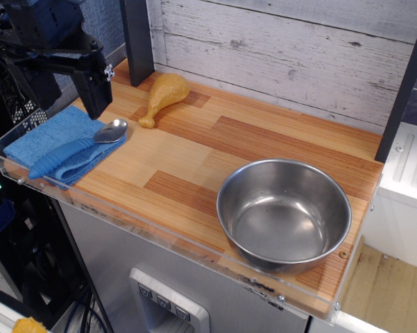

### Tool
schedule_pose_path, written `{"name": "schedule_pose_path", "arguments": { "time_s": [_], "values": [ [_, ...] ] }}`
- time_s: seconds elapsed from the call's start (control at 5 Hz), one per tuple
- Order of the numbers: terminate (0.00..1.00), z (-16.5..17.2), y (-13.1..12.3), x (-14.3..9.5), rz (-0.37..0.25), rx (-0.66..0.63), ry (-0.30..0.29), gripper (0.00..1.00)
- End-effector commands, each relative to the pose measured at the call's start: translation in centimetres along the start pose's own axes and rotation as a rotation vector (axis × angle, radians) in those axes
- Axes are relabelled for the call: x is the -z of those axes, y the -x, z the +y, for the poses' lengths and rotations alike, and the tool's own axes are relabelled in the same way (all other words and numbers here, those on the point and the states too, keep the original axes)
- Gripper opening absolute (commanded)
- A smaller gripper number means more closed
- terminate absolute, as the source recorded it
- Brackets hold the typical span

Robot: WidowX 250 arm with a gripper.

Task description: Place spoon into pot. spoon is still in the mechanical arm

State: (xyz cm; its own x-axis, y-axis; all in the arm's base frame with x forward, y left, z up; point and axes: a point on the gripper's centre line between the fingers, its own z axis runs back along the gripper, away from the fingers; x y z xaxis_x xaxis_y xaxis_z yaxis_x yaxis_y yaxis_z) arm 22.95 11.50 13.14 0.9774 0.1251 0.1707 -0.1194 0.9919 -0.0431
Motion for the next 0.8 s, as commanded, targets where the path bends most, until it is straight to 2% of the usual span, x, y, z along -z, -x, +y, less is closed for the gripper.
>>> {"name": "schedule_pose_path", "arguments": {
  "time_s": [0.0, 0.2, 0.6],
  "values": [
    [0.00, 0.0, 0.0, 0.0, 0.000, 0.000, 0.000, 1.00],
    [0.00, 2.1, -0.3, 1.1, 0.000, -0.040, 0.019, 1.00],
    [0.00, 8.8, 0.2, 3.6, -0.056, -0.113, -0.024, 1.00]
  ]
}}
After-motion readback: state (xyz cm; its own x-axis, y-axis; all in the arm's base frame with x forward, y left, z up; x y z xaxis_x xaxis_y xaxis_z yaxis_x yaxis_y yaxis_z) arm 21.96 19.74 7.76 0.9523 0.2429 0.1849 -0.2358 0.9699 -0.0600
